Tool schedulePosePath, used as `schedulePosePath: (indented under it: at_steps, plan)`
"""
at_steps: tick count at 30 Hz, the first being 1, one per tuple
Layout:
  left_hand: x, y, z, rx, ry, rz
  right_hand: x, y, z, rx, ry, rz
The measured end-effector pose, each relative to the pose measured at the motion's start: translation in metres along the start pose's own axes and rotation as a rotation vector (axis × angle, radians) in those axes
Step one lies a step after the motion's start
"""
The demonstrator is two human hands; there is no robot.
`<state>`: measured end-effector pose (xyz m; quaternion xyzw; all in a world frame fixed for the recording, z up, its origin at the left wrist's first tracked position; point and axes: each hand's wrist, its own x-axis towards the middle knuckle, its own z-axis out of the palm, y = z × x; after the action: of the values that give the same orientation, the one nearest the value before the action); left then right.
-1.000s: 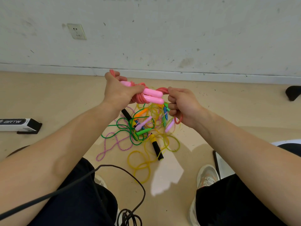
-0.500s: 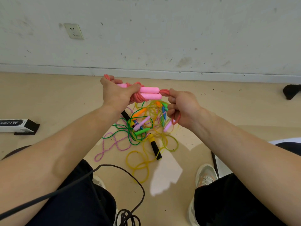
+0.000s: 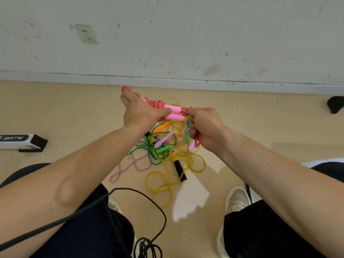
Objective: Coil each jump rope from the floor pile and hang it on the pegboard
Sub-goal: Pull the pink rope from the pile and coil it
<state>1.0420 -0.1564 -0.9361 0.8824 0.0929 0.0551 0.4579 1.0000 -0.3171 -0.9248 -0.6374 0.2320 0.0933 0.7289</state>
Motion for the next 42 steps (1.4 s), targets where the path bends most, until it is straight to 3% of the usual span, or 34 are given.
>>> schedulePosePath:
  at_steps: [8,14,19,28,31,36,42]
  plan:
    - [0.001,0.002,0.0,0.004,0.133,0.065,-0.007,-0.004,0.002,0.125,-0.065,0.114]
    - [-0.008,-0.002,0.006,0.073,0.161,0.202,-0.013,0.005,0.012,-0.026,-0.101,0.197]
    - [-0.013,-0.003,0.01,0.122,0.161,0.273,-0.011,0.008,0.017,-0.136,-0.175,0.15]
    - [-0.014,-0.003,0.007,0.164,0.029,0.402,-0.005,-0.017,-0.004,-0.606,-0.302,-0.081]
    - [-0.016,-0.002,0.005,0.182,-0.106,0.46,0.001,-0.028,-0.019,-0.552,-0.287,0.057]
    - [-0.029,0.001,0.01,0.408,-0.269,0.62,-0.001,-0.021,-0.012,-0.742,-0.334,0.223]
    - [-0.038,0.002,0.01,0.75,-0.246,0.694,-0.008,-0.018,0.0,-0.701,-0.354,0.199]
